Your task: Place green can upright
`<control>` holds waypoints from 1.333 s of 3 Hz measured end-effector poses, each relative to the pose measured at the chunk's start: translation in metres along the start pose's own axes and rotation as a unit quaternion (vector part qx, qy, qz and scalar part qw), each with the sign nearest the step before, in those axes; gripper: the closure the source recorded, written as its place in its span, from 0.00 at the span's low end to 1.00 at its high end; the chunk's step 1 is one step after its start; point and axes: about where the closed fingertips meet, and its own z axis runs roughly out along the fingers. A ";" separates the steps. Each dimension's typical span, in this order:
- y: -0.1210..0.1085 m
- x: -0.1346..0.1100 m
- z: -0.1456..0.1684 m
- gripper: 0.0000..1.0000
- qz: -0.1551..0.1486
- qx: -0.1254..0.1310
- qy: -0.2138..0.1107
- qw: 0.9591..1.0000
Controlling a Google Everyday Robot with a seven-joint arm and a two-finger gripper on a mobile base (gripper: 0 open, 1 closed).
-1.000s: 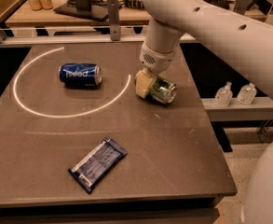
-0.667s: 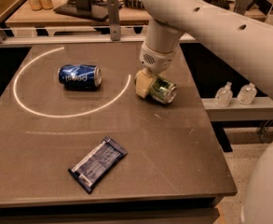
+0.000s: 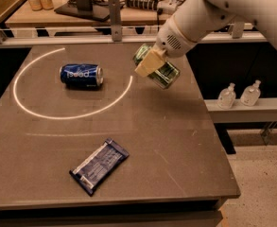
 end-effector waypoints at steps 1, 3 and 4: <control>0.010 -0.017 -0.025 1.00 -0.042 -0.039 -0.107 0.993; 0.026 -0.001 -0.026 1.00 -0.131 -0.161 -0.285 0.936; 0.028 0.010 -0.021 1.00 -0.149 -0.190 -0.331 0.912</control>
Offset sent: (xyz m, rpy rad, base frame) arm -0.0363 -0.0112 0.0362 0.6262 -0.2169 0.4342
